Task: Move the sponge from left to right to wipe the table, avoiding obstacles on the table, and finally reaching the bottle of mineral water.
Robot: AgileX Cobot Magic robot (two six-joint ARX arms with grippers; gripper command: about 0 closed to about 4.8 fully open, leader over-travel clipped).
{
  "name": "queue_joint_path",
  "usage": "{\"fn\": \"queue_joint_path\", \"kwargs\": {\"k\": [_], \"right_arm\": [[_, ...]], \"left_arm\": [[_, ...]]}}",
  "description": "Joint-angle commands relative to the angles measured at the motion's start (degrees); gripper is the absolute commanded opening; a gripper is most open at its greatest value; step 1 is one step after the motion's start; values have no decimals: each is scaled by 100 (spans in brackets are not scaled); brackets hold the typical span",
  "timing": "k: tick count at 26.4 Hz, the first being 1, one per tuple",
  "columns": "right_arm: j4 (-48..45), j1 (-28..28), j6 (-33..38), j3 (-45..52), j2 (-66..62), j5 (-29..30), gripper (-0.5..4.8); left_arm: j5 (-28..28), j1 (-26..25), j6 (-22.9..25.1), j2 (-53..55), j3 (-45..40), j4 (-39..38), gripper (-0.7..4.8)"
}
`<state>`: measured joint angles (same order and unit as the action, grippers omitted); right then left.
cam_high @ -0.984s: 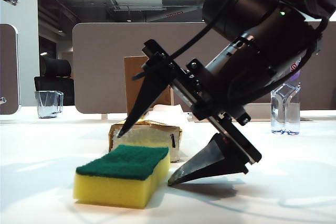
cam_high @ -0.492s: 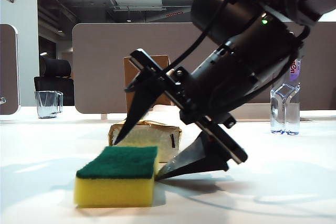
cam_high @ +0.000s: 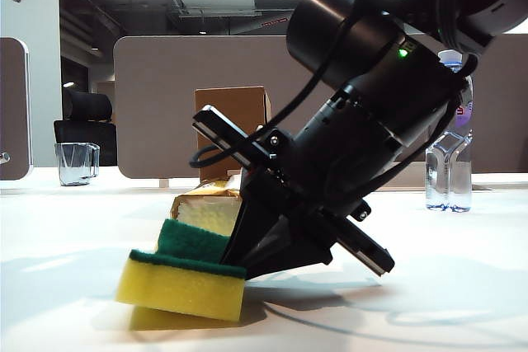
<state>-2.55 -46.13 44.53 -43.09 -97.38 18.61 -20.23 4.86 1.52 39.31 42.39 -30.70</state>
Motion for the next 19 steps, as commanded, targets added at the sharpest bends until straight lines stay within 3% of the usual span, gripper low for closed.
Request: {"fn": "queue_joint_path", "kwargs": {"k": [1, 12, 19], "right_arm": [[828, -15, -66, 140, -138, -334, -9], [890, 2, -321, 140, -138, -356, -9], [1515, 356, -780, 149, -105, -442, -9]], "left_arm": [[7, -2, 22, -39, 42, 72, 341], [4, -2, 17, -114, 44, 74, 341], [4, -2, 15, -192, 44, 77, 341]]}}
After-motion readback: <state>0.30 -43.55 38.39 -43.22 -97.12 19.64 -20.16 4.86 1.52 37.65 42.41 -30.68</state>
